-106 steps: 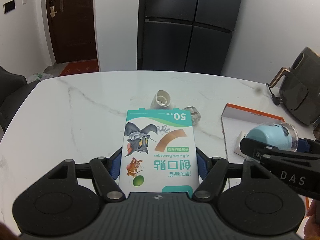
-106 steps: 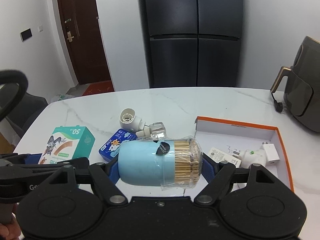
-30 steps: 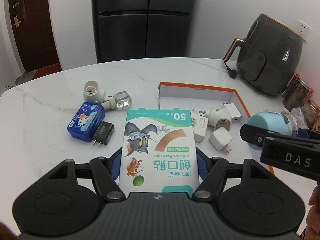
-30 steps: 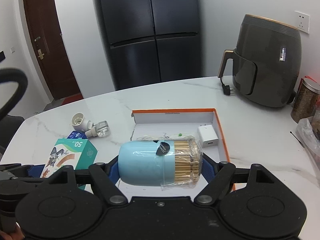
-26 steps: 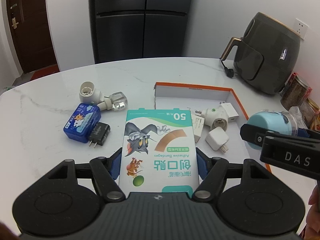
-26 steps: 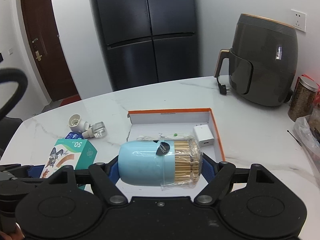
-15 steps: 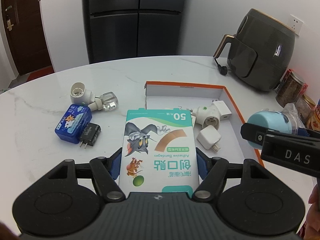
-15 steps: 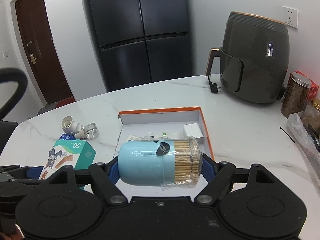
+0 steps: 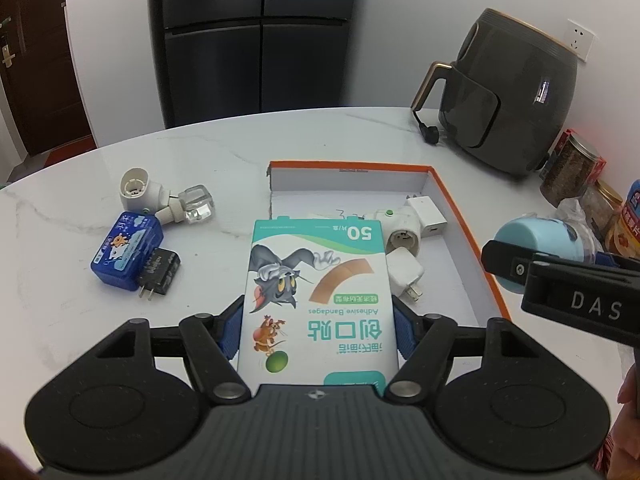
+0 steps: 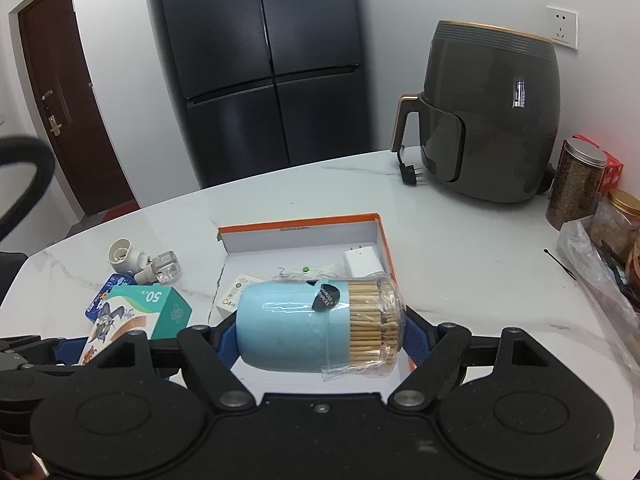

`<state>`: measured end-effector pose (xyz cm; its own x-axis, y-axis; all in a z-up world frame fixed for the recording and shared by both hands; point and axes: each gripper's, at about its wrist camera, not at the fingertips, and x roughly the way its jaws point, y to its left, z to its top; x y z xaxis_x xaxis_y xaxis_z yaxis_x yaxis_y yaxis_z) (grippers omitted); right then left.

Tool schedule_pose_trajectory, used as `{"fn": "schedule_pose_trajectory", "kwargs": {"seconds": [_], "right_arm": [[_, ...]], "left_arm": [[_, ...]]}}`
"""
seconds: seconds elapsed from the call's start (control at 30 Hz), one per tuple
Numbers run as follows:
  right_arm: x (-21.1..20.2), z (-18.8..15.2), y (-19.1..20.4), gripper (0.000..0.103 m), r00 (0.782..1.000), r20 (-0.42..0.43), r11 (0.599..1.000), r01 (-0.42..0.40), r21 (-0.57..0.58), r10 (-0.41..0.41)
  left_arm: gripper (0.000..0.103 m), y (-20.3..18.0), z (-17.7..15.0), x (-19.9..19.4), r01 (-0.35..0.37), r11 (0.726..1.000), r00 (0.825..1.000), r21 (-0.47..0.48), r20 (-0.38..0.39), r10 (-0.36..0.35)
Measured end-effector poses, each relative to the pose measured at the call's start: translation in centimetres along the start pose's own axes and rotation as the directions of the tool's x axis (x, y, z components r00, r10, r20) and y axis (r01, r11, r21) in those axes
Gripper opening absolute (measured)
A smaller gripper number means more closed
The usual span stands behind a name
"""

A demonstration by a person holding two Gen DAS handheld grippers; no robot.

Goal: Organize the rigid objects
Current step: 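Carry the bandage box and toothpick jar over the orange-rimmed box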

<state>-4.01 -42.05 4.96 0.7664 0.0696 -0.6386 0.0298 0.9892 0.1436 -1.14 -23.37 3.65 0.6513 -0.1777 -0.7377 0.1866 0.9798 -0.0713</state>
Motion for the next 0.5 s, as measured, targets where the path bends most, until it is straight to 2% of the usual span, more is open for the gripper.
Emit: {"fn": "schedule_pose_trajectory", "kwargs": {"seconds": [0.5], "right_arm": [[0.2, 0.1, -1.8, 0.091, 1.000, -0.004, 0.999, 0.023, 0.025, -0.023]], "left_arm": [[0.072, -1.4, 0.1, 0.6, 0.021, 1.000, 1.000, 0.020, -0.012, -0.021]]}}
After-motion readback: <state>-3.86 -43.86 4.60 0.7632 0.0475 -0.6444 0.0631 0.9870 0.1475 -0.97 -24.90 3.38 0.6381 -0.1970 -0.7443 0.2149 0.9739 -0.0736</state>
